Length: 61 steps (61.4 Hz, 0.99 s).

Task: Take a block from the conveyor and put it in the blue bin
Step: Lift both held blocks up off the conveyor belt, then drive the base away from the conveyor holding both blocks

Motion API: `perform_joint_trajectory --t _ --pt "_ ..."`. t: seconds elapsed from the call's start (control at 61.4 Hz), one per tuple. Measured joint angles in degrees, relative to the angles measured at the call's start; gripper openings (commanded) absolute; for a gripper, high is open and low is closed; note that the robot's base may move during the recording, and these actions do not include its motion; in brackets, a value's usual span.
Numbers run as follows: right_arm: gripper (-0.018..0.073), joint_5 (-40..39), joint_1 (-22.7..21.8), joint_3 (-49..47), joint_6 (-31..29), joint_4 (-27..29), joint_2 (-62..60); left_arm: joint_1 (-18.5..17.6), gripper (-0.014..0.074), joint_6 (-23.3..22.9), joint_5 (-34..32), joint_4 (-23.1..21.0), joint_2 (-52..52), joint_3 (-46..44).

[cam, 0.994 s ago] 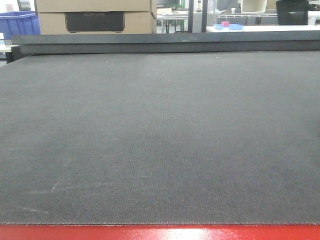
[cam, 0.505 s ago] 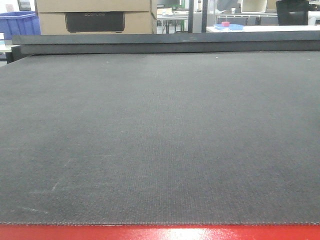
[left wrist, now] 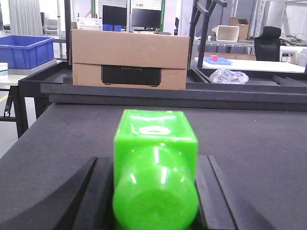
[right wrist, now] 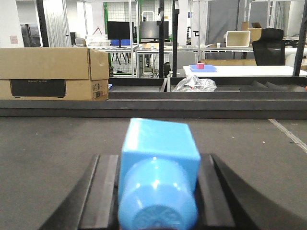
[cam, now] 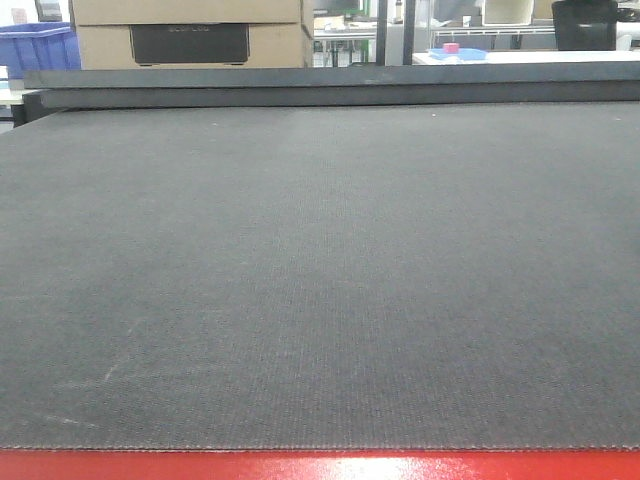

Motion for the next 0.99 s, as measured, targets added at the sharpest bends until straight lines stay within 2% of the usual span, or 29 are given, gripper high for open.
perform_joint_trajectory --t 0.994 --pt "-0.0162 -0.10 0.00 0.00 0.00 0.00 0.00 0.00 -0.0111 0.00 0.00 0.00 0.00 0.00"
